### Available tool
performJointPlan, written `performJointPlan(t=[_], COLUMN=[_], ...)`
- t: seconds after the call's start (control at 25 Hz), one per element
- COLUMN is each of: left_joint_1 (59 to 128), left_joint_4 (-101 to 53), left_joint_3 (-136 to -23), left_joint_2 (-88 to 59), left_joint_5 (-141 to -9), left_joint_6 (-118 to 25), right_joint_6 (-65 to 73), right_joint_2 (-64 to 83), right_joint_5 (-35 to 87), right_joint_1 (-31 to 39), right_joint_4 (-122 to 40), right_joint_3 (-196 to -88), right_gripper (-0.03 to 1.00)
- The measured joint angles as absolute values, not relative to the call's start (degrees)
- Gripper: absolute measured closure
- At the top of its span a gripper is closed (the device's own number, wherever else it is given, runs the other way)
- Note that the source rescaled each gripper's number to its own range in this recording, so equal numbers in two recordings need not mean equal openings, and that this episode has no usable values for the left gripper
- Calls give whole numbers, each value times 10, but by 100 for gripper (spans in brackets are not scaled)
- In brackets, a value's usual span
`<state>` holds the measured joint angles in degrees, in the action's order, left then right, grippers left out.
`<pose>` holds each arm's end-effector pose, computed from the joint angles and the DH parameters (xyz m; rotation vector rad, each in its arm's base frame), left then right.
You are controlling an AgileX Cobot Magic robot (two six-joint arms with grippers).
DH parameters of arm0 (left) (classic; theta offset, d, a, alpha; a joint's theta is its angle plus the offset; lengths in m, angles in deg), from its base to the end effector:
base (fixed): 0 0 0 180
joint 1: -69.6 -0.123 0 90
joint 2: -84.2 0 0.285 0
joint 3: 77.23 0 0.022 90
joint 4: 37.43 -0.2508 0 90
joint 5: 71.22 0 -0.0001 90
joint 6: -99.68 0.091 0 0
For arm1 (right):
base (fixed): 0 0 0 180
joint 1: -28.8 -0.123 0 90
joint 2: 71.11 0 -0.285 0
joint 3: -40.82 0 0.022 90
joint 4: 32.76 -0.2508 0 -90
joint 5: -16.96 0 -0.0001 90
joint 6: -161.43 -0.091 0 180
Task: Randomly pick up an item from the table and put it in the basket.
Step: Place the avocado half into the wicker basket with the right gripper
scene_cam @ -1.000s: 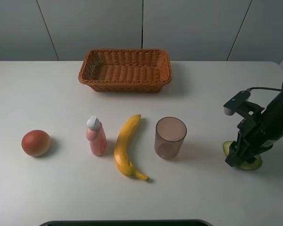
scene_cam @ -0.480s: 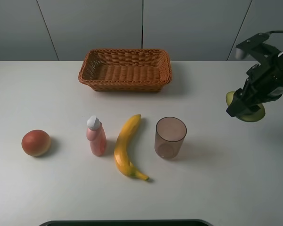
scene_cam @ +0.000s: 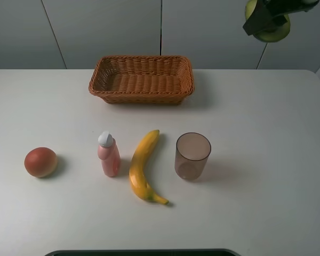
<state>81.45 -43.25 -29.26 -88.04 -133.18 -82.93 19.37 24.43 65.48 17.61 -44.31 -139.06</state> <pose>-0.0054 0.0095 0.2789 0.1585 2.0439 -0.0353 0.3236 0.0779 0.3314 -0.9387 2.3082 0.0498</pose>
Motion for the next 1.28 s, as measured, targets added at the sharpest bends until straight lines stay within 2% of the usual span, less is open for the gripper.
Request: performJointPlan(t=[0.16,0.36,0.6,0.88,1.2,1.24,1.28], left_joint_1=[815,815,815,815,815,815,815], left_joint_4=[-433,-433,-433,-433,-433,-433,-433], left_joint_3=[-293,-293,-293,-293,-293,-293,-293], left_joint_2=[-880,-880,-880,-880,-880,-880,-880], left_joint_5=[-1332,-1332,-1332,-1332,-1332,-1332,-1332], left_joint_6=[-829,-829,-829,-829,-829,-829,-829], right_joint_6=[194,194,194,212,215,217,217], right_joint_2=[318,432,543,635,643,643,643], right_joint_5=[630,527,469,428,420,420,420], right_joint_1=[133,88,53,32,32,32,32], right_joint_4=[-459,-483,-515,-574,-591,-593,-594], right_joint_3=[-1446,-1490,-1541,-1547,-1555,-1555,-1556], right_gripper=[95,95,95,95,95,84,55])
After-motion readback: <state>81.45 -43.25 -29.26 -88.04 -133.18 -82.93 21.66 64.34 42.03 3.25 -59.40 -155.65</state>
